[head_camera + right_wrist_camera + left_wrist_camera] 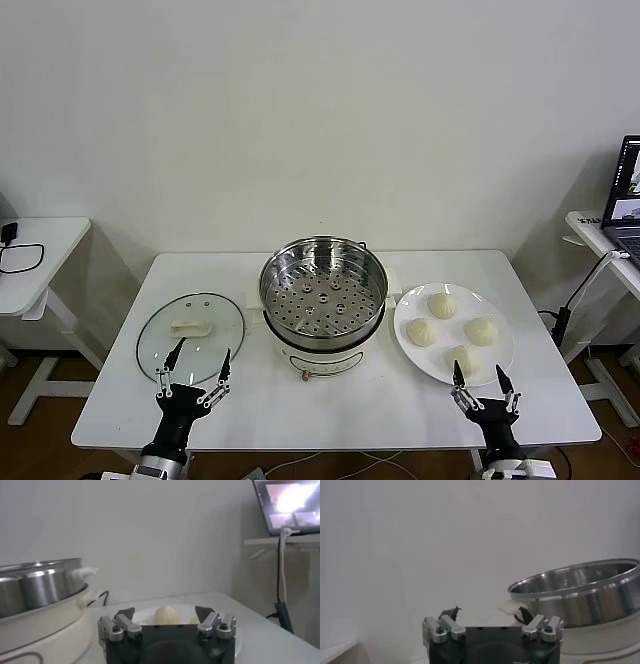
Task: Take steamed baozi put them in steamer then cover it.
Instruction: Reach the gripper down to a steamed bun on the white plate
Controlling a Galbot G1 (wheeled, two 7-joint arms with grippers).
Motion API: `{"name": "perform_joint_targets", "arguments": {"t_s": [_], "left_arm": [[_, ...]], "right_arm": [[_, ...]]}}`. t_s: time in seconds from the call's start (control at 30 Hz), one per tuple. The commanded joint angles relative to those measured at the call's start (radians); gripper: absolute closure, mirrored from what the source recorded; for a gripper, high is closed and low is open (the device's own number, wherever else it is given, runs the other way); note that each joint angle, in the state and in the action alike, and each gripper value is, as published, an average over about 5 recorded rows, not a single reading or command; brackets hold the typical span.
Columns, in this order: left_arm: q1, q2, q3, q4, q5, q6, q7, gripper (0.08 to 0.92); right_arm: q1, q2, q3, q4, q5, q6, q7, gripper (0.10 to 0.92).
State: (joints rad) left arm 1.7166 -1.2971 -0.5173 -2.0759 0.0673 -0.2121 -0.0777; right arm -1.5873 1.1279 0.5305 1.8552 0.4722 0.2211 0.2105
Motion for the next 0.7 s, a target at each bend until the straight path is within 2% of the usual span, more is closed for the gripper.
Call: {"name": "perform_joint_targets", "arguments": {"t_s": [0.03,0.2,0.47,0.7], "left_arm": [[0.000,0.000,0.000,-0.006,0.000,0.000,0.000,0.177],[0.001,0.001,-0.001,-0.016,-0.002,0.000,-0.002,0.177],[0.002,-0.001,0.006,-0.026,-0.002,0.000,-0.002,0.177],[-0.002,-0.002,0.019,-0.031,-0.002,0.004,-0.003,0.177]], "right_arm": [[0.104,-0.047,0.000,-0.008,0.015,-0.069,0.023,0.203],[0.297,-0.115,-0.058,-0.089,0.098,-0.130,0.054,0.203],[0.687,-0.195,-0.257,-0.345,0.211,-0.167,0.057,0.203],[0.956,-0.243,-0.463,-0.594,0.238,-0.179,-0.042,0.203]]}}
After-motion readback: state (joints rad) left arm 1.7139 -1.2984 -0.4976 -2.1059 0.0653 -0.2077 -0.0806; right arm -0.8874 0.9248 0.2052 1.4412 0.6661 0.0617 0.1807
